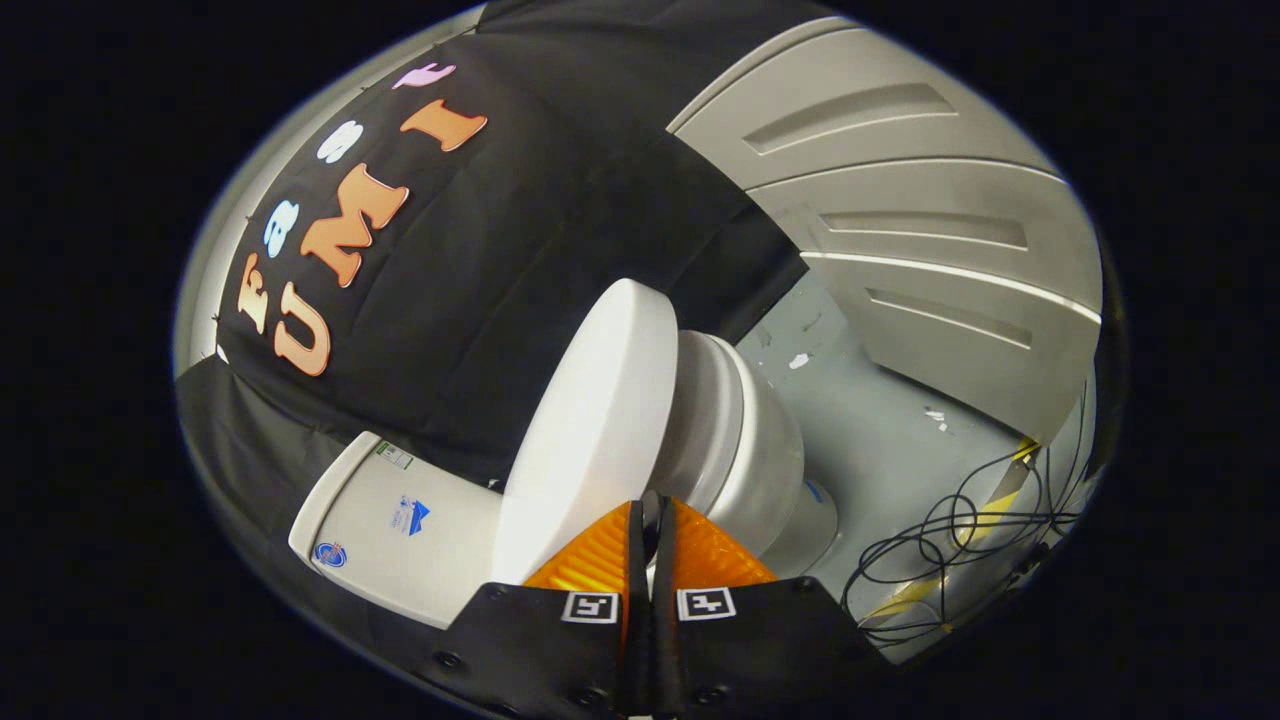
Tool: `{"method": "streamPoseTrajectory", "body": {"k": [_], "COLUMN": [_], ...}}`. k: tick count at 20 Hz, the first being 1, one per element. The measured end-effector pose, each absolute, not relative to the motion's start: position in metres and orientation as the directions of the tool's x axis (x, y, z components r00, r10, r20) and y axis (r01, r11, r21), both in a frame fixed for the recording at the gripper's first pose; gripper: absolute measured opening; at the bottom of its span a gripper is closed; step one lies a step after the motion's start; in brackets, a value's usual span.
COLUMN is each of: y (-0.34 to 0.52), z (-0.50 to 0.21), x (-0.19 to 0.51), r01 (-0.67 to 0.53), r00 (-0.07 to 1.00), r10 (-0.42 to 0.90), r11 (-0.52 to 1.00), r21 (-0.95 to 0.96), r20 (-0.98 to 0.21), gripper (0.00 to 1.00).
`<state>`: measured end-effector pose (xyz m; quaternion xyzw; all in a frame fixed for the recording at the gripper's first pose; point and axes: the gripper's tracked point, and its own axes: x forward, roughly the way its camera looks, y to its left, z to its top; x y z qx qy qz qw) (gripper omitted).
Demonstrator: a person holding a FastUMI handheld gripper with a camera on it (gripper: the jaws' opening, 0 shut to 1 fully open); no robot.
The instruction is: Open the toilet lid.
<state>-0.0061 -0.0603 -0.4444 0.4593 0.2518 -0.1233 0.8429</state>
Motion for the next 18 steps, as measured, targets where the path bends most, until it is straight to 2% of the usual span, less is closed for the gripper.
{"method": "streamPoseTrajectory", "body": {"k": [18], "y": [-0.029], "z": [-0.323], "x": [0.046], "r01": [0.347], "r00": [0.888], "r10": [-0.039], "r11": [0.709], "r21": [0.614], "r20": [-0.458], "gripper": [0.08]}}
